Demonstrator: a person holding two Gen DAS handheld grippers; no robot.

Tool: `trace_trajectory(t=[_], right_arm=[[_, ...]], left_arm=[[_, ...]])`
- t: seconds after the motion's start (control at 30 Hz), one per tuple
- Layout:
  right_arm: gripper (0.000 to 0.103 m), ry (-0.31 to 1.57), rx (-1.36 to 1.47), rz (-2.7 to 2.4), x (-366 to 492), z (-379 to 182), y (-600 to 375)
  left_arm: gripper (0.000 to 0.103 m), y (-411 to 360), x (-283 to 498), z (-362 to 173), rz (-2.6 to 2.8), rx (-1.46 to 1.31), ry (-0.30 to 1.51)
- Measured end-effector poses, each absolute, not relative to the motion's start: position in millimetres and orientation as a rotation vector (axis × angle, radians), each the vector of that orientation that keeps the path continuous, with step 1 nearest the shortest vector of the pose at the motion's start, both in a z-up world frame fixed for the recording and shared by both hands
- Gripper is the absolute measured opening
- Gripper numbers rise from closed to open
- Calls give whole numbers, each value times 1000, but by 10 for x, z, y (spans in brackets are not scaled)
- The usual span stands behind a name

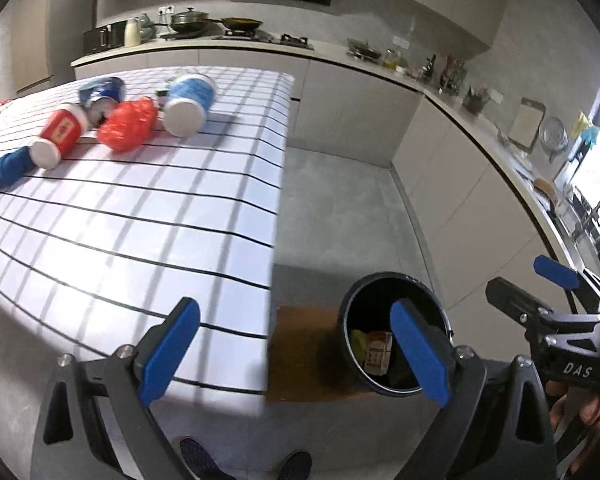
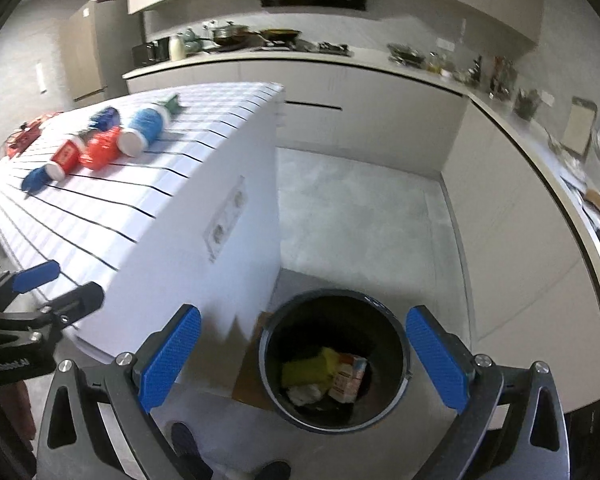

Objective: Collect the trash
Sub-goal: 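Move both tools back over the table toward the remaining items, then grasp the blue towel with the left gripper while the right gripper grasps the red plastic bag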

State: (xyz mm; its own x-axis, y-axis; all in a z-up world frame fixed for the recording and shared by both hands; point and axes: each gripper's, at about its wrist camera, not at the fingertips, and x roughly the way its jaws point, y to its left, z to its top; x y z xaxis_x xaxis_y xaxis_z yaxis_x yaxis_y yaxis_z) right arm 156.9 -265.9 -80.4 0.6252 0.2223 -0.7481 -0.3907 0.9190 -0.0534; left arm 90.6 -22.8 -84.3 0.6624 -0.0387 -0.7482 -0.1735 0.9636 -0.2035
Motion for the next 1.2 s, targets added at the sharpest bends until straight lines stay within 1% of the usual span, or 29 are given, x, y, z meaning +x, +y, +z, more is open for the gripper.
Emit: trace_trajectory(t=[0.27,0.63,0.8,1.2], right_arm=[[103,772,-246,438,1429,-585,-2090],[103,693,-214,556,1336,-339,-1442],[103,720,-202,543,1373,-325,-1112],[103,694,-229,616,1503,-355,-146]], left_arm=[[97,203,735,-698,145,-285,791],[97,907,486,-554,228,-307,733],[97,1277,389,-529,286,-292,714],[97,2423,382,-670,401,-298,694]])
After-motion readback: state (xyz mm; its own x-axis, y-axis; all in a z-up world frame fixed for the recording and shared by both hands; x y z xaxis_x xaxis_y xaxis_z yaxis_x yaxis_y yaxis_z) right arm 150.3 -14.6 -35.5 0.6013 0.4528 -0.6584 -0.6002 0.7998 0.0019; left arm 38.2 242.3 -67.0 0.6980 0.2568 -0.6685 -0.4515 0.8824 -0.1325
